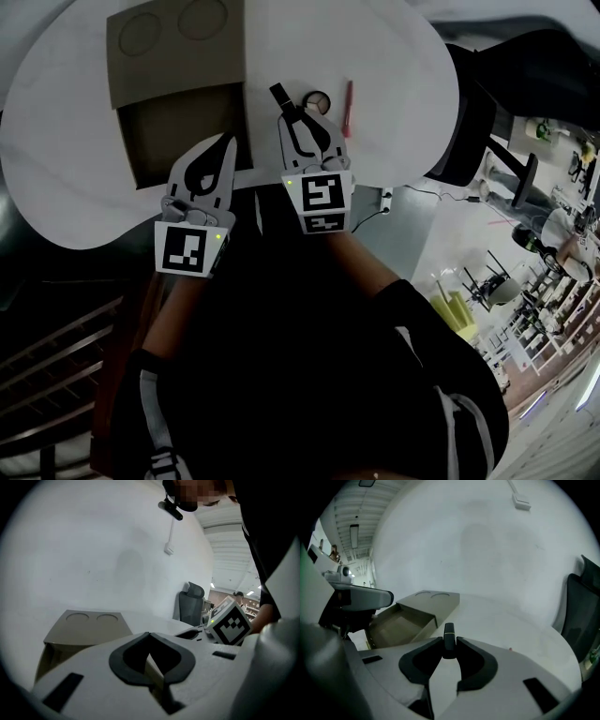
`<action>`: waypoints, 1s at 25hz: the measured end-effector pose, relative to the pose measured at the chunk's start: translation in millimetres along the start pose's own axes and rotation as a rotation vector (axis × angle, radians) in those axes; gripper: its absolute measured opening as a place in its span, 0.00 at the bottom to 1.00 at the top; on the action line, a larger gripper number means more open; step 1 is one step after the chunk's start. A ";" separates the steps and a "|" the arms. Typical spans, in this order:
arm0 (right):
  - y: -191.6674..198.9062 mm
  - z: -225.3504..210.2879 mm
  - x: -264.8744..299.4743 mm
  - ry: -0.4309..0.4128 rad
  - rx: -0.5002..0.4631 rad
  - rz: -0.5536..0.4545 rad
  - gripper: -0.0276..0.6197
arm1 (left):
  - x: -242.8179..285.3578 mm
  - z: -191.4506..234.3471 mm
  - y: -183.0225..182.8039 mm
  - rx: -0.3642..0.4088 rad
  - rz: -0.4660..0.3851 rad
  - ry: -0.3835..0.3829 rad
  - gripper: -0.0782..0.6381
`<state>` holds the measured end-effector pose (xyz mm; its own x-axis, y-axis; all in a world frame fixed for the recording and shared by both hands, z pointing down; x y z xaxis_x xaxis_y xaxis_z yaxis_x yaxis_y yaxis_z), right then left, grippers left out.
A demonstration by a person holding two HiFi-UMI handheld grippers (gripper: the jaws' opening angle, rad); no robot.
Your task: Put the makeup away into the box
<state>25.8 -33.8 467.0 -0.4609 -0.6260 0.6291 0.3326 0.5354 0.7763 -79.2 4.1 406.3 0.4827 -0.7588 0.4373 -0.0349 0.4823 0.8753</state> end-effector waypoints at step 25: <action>-61.8 103.2 19.7 -0.254 -0.159 -0.075 0.21 | -60.3 53.3 12.7 -0.083 -0.053 -0.225 0.11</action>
<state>-88.7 -20.7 427.4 -0.6729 -0.4879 0.5560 0.4054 0.3856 0.8289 -155.4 32.6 402.1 0.2748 -0.8577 0.4345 0.0621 0.4668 0.8822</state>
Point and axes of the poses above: the fingertips, and each gripper's own axes: x forward along the fingers, z to its left, y out of its underside, the point moved 2 cm from there along -x, backward along the fingers, and after that the axes turned 1 degree about y, right-handed, at the moved point
